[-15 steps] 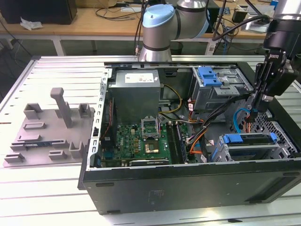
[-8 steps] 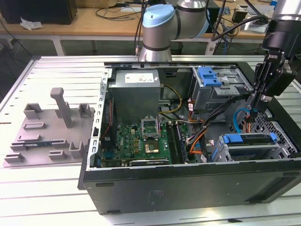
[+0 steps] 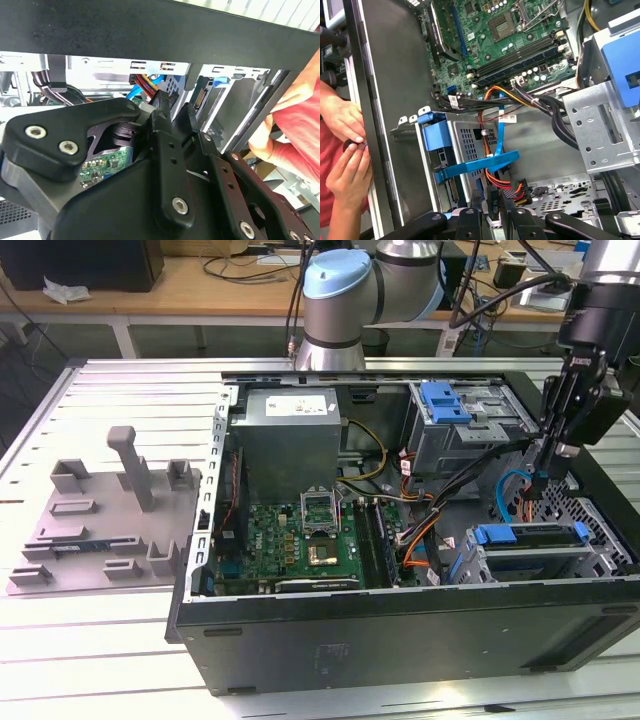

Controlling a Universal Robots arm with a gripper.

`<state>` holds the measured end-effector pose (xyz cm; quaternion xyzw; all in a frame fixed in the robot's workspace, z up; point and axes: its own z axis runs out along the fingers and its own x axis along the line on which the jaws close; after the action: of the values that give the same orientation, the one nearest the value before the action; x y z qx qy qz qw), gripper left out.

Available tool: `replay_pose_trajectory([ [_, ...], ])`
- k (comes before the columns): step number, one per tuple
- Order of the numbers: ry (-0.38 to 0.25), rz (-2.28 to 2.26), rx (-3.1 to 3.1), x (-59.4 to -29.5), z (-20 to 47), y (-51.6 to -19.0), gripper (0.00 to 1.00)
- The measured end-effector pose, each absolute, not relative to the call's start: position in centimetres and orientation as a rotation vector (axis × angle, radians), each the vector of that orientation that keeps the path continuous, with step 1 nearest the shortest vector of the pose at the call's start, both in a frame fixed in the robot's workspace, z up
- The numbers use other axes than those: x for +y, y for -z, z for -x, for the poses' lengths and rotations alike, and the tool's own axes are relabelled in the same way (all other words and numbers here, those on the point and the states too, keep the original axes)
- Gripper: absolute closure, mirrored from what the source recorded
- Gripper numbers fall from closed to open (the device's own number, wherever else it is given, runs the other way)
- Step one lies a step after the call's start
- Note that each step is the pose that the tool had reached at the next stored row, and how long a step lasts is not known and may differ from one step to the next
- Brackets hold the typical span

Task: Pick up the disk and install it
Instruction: 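Insert the first disk wire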

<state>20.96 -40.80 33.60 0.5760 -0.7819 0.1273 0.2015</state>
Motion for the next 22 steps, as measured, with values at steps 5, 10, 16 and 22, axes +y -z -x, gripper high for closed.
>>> replay_pose_trajectory([
  [5,-0.372,-1.621,-2.166,-40.8,-20.84,-33.59,0.71],
  [10,-0.374,-1.627,-2.162,-40.8,-20.6,-33.52,0.71],
  [16,-0.379,-1.648,-2.149,-40.43,-20.49,-33.35,0.71],
  [22,-0.384,-1.664,-2.138,-39.84,-20.48,-33.3,0.71],
])
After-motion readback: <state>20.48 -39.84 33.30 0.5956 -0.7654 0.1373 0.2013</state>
